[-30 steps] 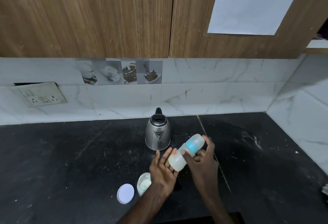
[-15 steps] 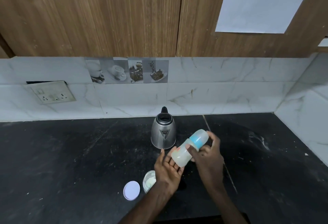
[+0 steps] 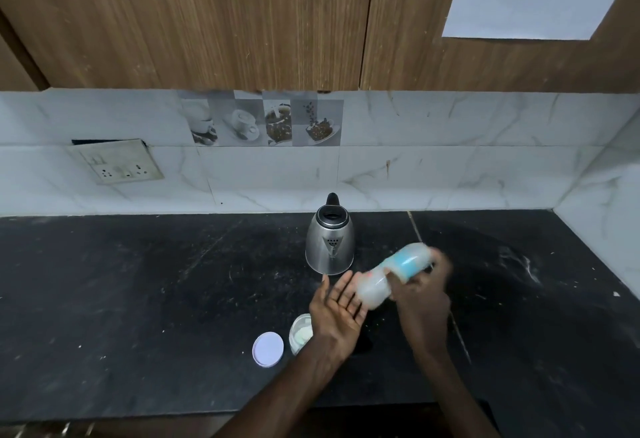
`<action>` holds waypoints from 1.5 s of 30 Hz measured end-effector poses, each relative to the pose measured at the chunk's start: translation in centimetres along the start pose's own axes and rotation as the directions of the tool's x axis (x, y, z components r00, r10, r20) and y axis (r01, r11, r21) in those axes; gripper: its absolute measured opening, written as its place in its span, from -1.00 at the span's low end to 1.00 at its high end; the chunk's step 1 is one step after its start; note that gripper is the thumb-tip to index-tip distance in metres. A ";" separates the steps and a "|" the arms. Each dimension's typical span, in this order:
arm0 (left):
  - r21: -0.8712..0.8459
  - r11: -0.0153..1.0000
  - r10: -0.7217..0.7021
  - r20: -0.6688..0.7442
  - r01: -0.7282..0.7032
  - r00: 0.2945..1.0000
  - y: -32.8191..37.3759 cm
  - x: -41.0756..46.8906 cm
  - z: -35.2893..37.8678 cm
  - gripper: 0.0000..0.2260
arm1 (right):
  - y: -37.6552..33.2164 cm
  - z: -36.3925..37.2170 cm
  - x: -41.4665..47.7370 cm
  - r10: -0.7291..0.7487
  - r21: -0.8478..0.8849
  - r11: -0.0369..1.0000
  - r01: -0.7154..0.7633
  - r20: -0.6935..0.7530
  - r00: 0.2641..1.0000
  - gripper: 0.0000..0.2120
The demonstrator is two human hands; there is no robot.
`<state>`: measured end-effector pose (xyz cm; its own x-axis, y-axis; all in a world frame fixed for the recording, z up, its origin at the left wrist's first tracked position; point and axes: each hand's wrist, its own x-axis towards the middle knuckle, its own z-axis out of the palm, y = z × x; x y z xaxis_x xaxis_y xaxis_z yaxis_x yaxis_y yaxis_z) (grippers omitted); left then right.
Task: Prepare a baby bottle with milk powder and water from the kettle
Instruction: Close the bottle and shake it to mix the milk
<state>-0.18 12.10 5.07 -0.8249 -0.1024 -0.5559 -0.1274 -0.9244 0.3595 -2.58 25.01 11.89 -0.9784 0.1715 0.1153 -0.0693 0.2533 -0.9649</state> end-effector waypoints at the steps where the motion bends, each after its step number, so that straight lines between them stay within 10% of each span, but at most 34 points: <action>1: -0.002 1.000 -0.003 0.007 0.003 1.000 -0.2 0.0 0.0 -0.46 | 0.3 0.0 -0.5 -0.008 -0.044 0.999 0.012 0.083 0.997 -0.32; 6: 0.005 1.000 -0.004 0.007 0.004 1.000 -0.3 -0.2 0.0 -0.48 | 0.3 -0.7 0.1 0.096 0.096 0.992 -0.081 -0.159 0.983 -0.32; 9: -0.005 1.000 -0.014 0.024 0.014 1.000 -0.7 -0.3 -0.1 -0.47 | 1.0 -0.4 -0.9 0.032 -0.042 0.999 -0.029 0.076 0.997 -0.29; 13: 0.035 0.999 -0.015 0.016 0.014 1.000 -0.6 -0.2 0.0 -0.48 | 1.5 -0.7 0.1 0.125 0.091 0.989 -0.116 -0.091 0.988 -0.33; 24: 0.039 0.999 0.001 0.007 -0.001 1.000 0.0 -0.3 -0.3 -0.49 | 1.5 0.6 0.2 0.153 0.121 0.982 -0.145 -0.053 0.987 -0.37; 28: -0.010 1.000 0.003 0.013 -0.003 1.000 -0.2 -0.3 -0.5 -0.48 | 1.7 1.1 -0.2 0.138 0.047 0.988 -0.149 0.175 0.975 -0.38; 31: 0.030 0.999 0.020 0.017 -0.020 1.000 0.2 -0.1 -0.7 -0.49 | 1.3 0.5 0.6 0.146 0.142 0.980 -0.142 -0.021 0.989 -0.41; 35: 0.014 1.000 0.020 0.007 -0.020 1.000 0.4 0.1 -0.8 -0.48 | 1.5 0.8 0.2 0.139 0.061 0.987 -0.151 0.172 0.975 -0.40; 45: 0.013 1.000 0.015 0.018 -0.015 1.000 0.5 0.5 -0.2 -0.47 | 1.6 1.4 -0.5 0.113 0.111 0.987 -0.119 0.064 0.992 -0.36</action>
<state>-0.54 11.55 4.78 -0.8364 -0.1099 -0.5370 -0.1217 -0.9180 0.3774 -2.45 24.02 10.01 -0.9904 0.1377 -0.0095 0.0268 0.1239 -0.9919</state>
